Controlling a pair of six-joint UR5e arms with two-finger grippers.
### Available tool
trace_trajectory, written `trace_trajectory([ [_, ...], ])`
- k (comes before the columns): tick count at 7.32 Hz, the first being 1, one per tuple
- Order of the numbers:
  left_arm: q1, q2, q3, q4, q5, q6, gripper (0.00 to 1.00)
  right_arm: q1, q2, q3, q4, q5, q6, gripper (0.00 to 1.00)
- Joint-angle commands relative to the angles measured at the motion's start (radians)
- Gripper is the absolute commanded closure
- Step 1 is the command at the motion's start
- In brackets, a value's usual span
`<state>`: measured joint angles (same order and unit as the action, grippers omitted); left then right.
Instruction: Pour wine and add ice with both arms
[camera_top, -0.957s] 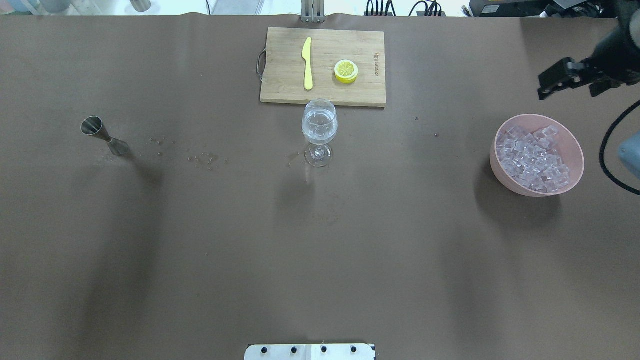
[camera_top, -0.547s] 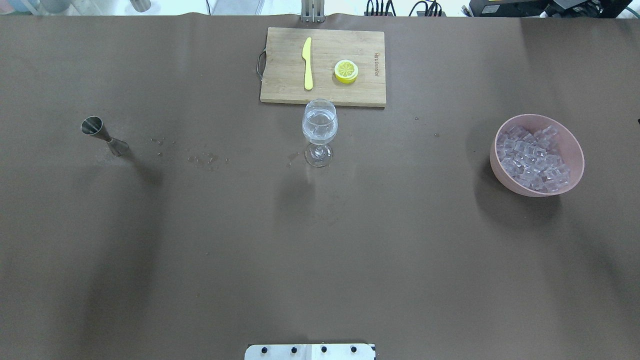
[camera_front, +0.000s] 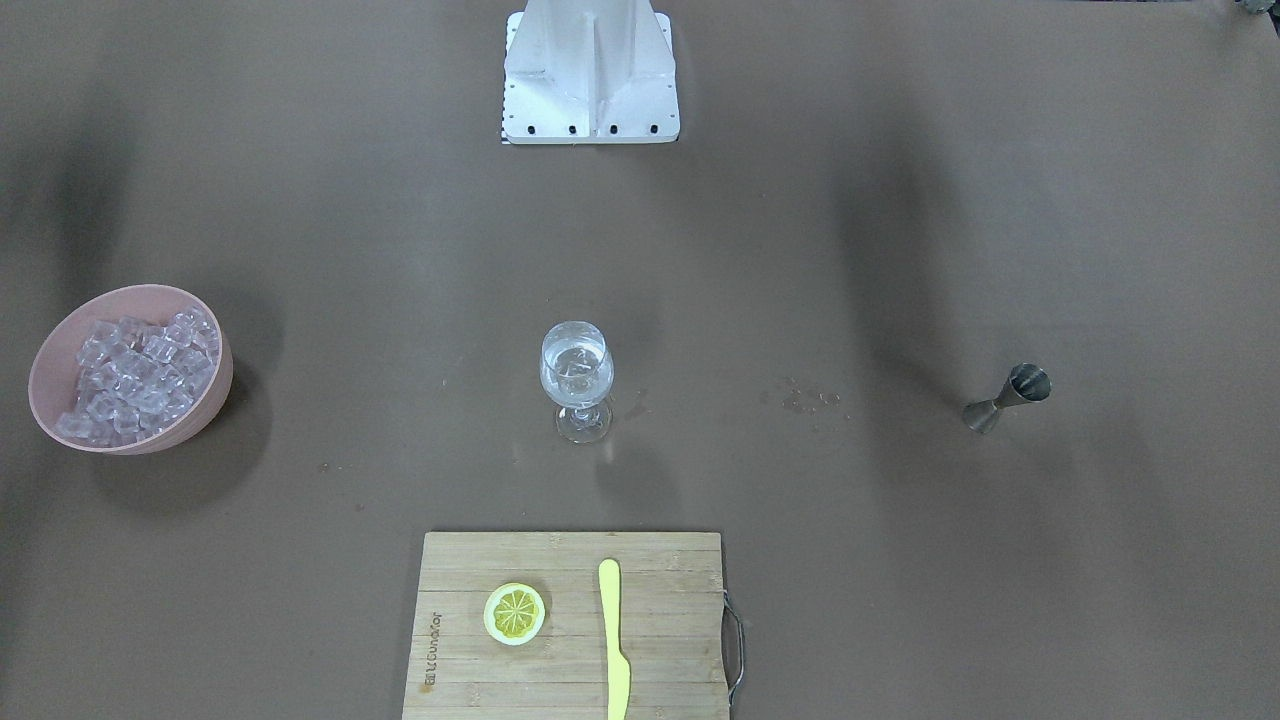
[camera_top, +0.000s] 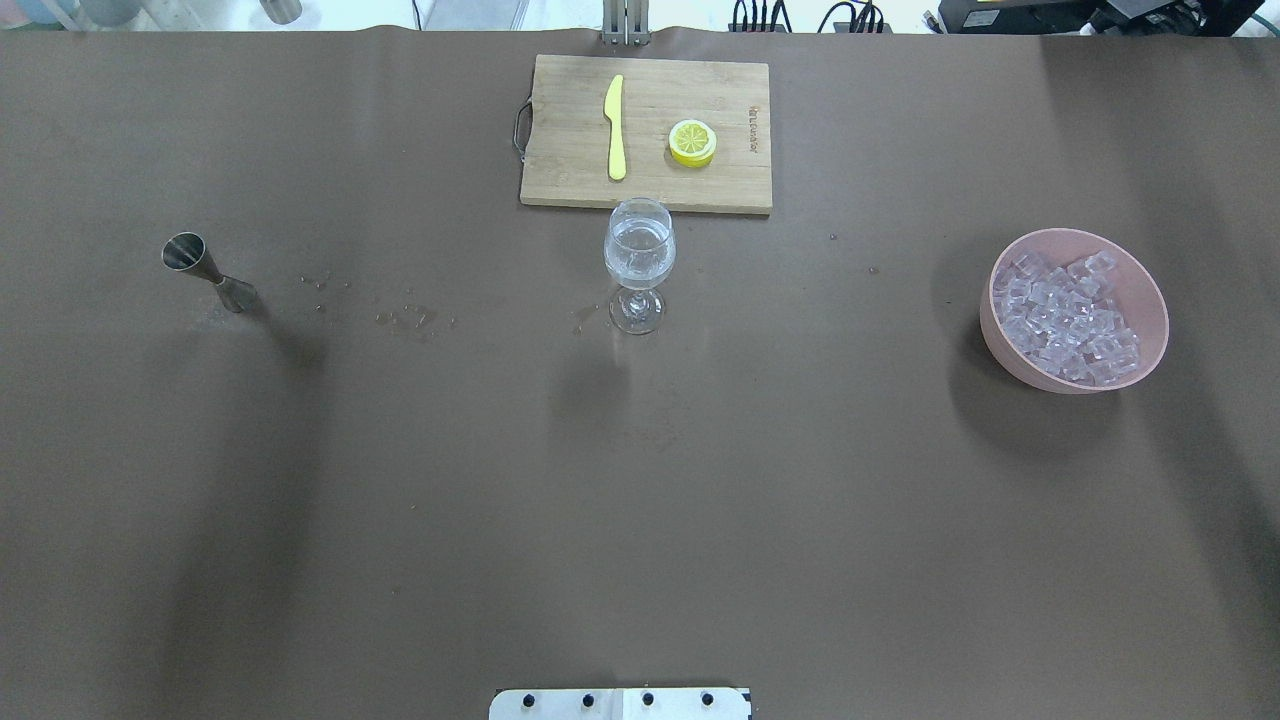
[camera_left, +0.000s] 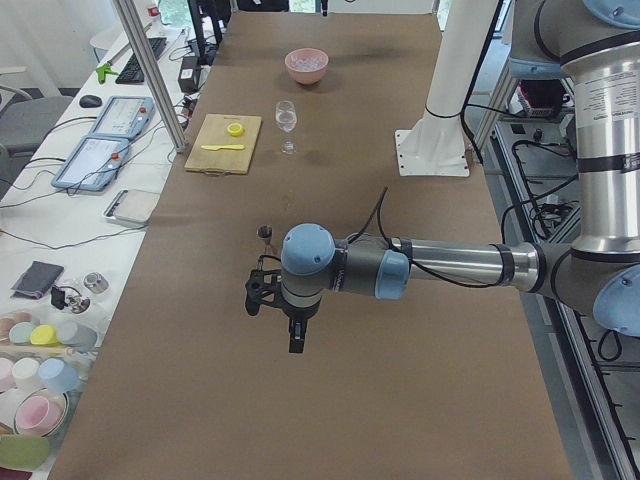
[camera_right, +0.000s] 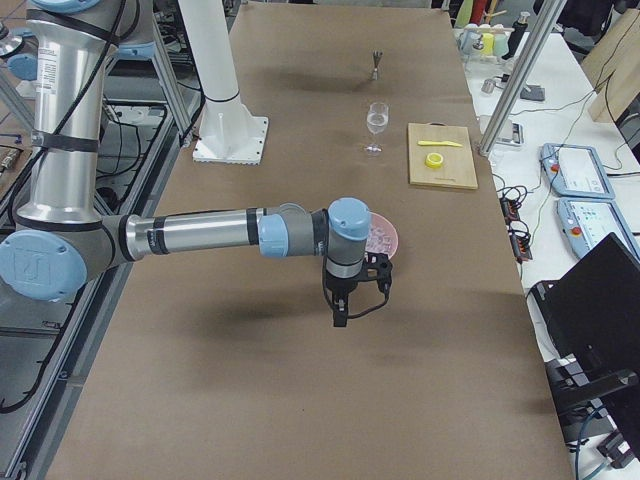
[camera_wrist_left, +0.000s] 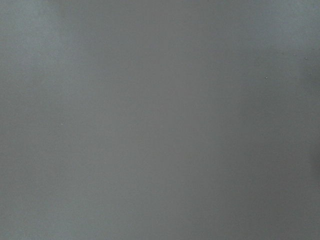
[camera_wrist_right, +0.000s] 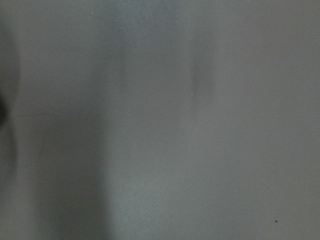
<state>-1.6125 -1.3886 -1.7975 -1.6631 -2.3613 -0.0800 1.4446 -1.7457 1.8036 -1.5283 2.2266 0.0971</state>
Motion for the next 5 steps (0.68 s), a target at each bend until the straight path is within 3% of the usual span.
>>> trace_trajectory([
  [1, 0.002, 0.01, 0.003, 0.005, -0.001, 0.0, 0.02, 0.014, -0.049, -0.044, 0.114, 0.013, -0.002, 0.0],
  [4, 0.002, 0.014, 0.006, 0.003, -0.003, 0.002, 0.02, 0.049, -0.106, -0.018, 0.137, 0.04, 0.0, 0.0],
  [5, 0.002, 0.028, 0.006, -0.004, -0.006, 0.0, 0.02, 0.062, -0.101, -0.02, 0.125, 0.104, -0.001, 0.0],
])
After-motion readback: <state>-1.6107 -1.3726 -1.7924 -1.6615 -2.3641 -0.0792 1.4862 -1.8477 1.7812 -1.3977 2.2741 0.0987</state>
